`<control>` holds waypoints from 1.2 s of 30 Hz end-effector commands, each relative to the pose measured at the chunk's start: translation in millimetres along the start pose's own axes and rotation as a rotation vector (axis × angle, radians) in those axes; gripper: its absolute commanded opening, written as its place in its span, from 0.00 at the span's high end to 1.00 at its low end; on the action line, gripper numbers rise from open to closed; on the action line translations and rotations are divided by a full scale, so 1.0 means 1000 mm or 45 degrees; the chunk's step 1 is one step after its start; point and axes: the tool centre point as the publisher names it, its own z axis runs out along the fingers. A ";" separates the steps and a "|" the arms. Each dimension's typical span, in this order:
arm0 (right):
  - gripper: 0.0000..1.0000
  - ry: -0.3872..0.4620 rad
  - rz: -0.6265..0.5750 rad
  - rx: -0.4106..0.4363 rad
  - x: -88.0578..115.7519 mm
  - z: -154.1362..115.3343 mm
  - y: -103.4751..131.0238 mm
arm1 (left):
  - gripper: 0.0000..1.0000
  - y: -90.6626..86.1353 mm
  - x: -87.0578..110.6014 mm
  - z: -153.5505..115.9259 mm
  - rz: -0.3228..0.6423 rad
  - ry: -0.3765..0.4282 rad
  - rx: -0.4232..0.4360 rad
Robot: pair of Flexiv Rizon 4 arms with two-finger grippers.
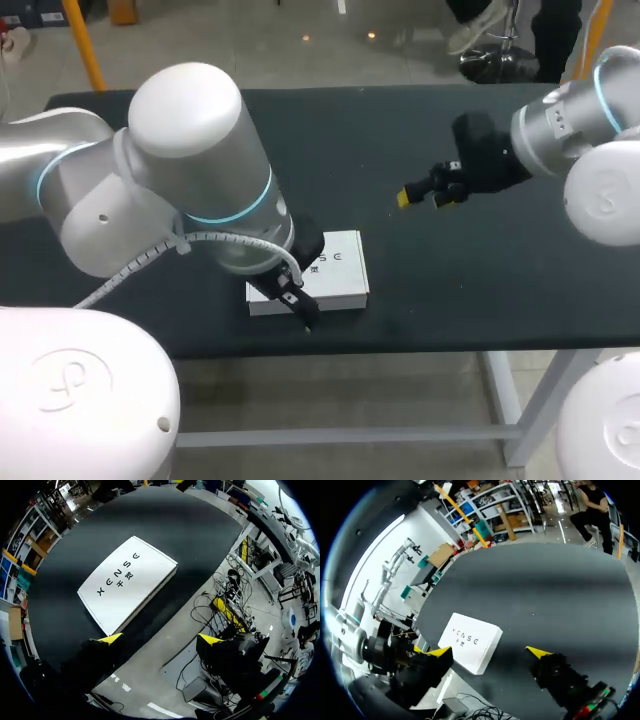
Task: Assemble the packaging by folding the flat box into shape, placing the metal phone stand inside, and closing the box properly
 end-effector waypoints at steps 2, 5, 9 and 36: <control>0.00 0.040 -0.146 -0.327 -0.024 -0.014 -0.006 | 0.00 -0.012 0.025 0.009 -0.155 -0.145 -0.076; 0.00 0.046 -0.226 -0.391 -0.036 -0.015 -0.001 | 0.00 -0.009 0.033 0.011 -0.235 -0.154 -0.098; 0.00 0.025 -0.320 -0.467 -0.049 -0.012 0.005 | 0.00 -0.003 0.040 0.017 -0.335 -0.160 -0.125; 0.00 -0.014 -0.556 -0.609 -0.106 -0.025 0.023 | 0.00 -0.008 0.021 0.073 -0.782 -0.076 -0.102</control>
